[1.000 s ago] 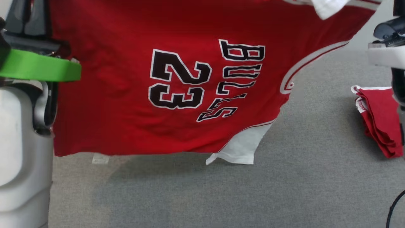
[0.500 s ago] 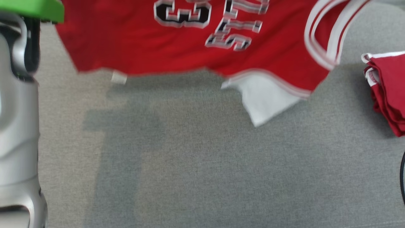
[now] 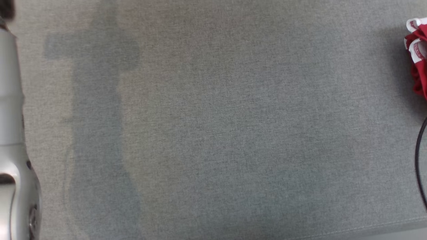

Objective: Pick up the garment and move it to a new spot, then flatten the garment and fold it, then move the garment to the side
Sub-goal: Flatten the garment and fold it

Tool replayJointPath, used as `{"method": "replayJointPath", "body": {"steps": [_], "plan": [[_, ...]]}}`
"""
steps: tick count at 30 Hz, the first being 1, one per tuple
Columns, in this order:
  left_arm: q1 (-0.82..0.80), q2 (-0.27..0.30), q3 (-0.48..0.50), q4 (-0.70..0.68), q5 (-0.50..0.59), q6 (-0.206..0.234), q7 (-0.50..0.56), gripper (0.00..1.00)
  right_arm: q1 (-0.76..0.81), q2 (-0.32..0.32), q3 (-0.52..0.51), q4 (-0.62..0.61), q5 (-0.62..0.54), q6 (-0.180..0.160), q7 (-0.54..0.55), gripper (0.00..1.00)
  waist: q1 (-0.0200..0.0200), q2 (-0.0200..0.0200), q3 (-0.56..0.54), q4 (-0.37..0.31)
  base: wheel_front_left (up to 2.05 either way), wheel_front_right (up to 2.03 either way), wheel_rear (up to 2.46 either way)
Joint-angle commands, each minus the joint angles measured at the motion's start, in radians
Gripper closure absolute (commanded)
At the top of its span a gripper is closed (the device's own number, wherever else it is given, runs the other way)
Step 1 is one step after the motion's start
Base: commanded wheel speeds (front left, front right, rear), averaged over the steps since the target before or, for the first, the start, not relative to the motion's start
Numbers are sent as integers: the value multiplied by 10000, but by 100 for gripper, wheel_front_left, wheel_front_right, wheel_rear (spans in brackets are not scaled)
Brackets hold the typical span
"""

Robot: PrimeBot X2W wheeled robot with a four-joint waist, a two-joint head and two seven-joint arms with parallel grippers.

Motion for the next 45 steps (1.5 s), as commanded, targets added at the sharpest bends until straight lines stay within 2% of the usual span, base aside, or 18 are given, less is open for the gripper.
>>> {"method": "replayJointPath", "body": {"steps": [1,6,11,16,21,26,35,41,45], "plan": [[559,48,-10,234,3,-36,-47,100,611,-18,-42,-214,224,-16,-37,100,-1,0,165,-196,0,0,0],[2565,-275,469,160,-340,-71,-94,100,3297,95,-138,-1312,1008,-17,-40,100,-1,0,-104,-226,0,0,0],[5203,-961,906,-83,-428,-170,-90,100,6526,417,-425,-2225,1675,-17,-41,100,-1,0,-598,-295,0,0,0],[7541,-1551,1206,-5,-354,-280,-92,100,9475,924,-801,-2544,2192,-19,-41,100,-1,0,-1272,-386,0,0,0],[9281,-1831,1397,-233,-293,-312,-92,100,11548,1400,-1298,-2640,2367,-19,-42,100,-1,0,-1997,-474,0,0,0],[10526,-1901,1409,-453,-484,-318,-87,100,12941,1677,-1508,-2521,2462,-20,-42,100,-1,0,-2736,-484,0,0,0],[12543,-1918,621,-766,-1281,95,-80,100,15185,1905,-1638,-1946,2347,-20,-42,100,-1,0,-3942,-328,0,0,0],[13558,-1912,79,-1199,-1455,297,-82,100,16261,1985,-2242,-2019,2352,-22,-43,100,-1,0,-4364,-142,0,0,0],[13937,-1914,-196,-1716,-1364,273,-82,100,16514,2027,-2447,-2189,2366,-22,-43,100,-1,0,-4453,-38,0,0,0]]}}
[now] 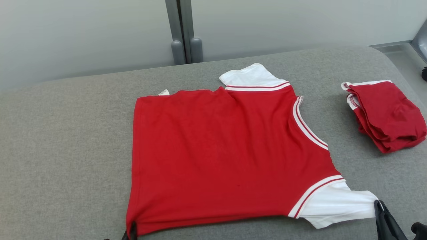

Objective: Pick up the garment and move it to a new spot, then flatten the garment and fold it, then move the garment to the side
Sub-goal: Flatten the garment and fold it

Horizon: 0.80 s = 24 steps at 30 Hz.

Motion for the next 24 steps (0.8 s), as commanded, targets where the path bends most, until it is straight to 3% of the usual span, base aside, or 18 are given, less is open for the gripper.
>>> {"method": "replayJointPath", "body": {"steps": [1,11,24], "plan": [[180,109,32,-224,8,63,-5,100,32,-16,-139,-131,-3,-30,-43,100,1,0,-89,154,0,0,0],[-956,90,-696,-1496,157,-106,-5,100,-1657,130,190,-357,-27,-23,-43,100,1,0,622,583,0,0,0],[-3539,85,-1210,-556,-331,-20,-4,100,-4962,156,286,960,-677,-23,-43,100,1,0,2083,733,0,0,0]]}}
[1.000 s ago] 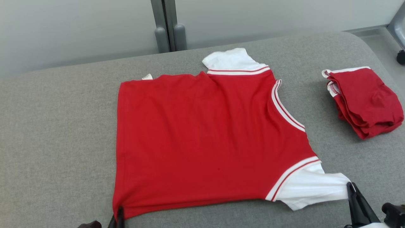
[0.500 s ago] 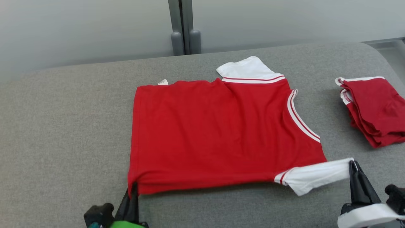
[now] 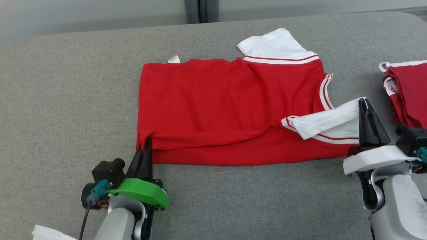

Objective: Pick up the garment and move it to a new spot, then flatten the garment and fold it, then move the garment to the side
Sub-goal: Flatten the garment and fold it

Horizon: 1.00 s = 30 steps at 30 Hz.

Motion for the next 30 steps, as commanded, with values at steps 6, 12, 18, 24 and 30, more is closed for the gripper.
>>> {"method": "replayJointPath", "body": {"steps": [6,12,18,24,30], "plan": [[-990,58,83,455,-39,107,-4,100,-1134,-132,12,614,-418,-16,-43,100,0,-1,788,35,0,0,0],[-1364,59,234,665,39,239,-4,100,-1693,-140,-19,922,-706,-16,-42,100,0,-1,953,19,0,0,0],[-1213,61,474,542,18,499,-5,0,-1695,-59,-313,851,-885,-16,-43,0,0,-1,858,-6,0,0,0],[-497,56,686,-79,331,839,-4,0,-935,-9,-492,403,-1035,-16,-42,0,0,-1,673,-21,0,0,0],[-27,56,513,85,835,826,-5,0,-156,5,-428,602,-917,-16,-42,0,0,-1,642,-48,0,0,0]]}}
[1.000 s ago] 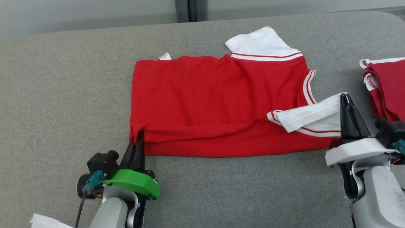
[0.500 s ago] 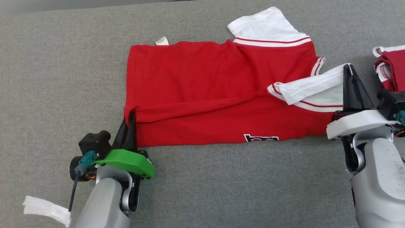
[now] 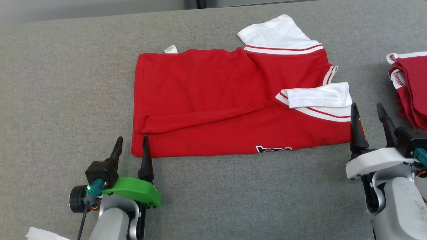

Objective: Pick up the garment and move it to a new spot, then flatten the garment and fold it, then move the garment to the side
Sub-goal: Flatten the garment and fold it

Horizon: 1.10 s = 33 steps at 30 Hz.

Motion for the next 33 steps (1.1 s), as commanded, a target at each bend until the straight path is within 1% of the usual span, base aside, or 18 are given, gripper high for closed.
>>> {"method": "replayJointPath", "body": {"steps": [1,5,10,12,15,16,17,18,19,21,23,28,31,33], "plan": [[85,54,-12,87,97,-2,-2,0,168,-22,15,108,86,-16,-43,0,0,0,44,-11,0,0,0],[-38,54,8,442,201,42,-3,0,311,-24,-2,564,-9,-16,-43,0,0,0,214,-48,0,0,0],[-405,59,-125,1094,411,-15,0,0,46,-22,-98,1249,-360,-16,-43,0,0,0,445,-82,0,0,0],[-507,54,-215,1691,329,13,24,0,-113,-22,-185,1832,-589,-16,-42,0,0,0,525,-53,0,0,0],[-566,51,-493,2499,13,-92,93,0,-267,-15,-74,2617,-625,-16,1,0,0,0,558,-15,0,0,0],[-603,46,-622,2836,-101,-165,124,0,-346,3,37,2877,-541,-16,21,52,0,0,567,2,0,0,0],[-618,45,-726,3092,-204,-222,150,26,-405,8,128,3028,-510,-10,36,93,0,0,572,16,0,0,0],[-688,43,-819,3341,-284,-261,161,74,-471,33,211,3167,-440,-7,43,100,0,0,579,34,0,0,0],[-762,32,-879,3472,-329,-270,167,100,-511,46,261,3259,-349,-7,43,100,0,0,581,47,0,0,0],[-856,29,-978,3693,-470,-336,198,100,-618,21,306,3279,-213,-8,44,100,0,0,573,73,0,0,0],[-949,22,-975,3635,-566,-335,197,100,-688,-7,268,3097,15,-11,40,100,0,0,555,100,0,0,0],[-1221,58,-505,2579,-612,-360,39,100,-923,-19,302,2386,477,-10,-22,100,0,0,343,156,0,0,0],[-1544,65,-226,1908,-435,-370,0,100,-1224,-25,326,2069,672,-11,-22,100,0,0,110,162,0,0,0],[-1811,62,214,1266,-143,-434,-1,100,-1608,-31,265,1789,897,-13,-23,100,0,0,-231,163,0,0,0]]}}
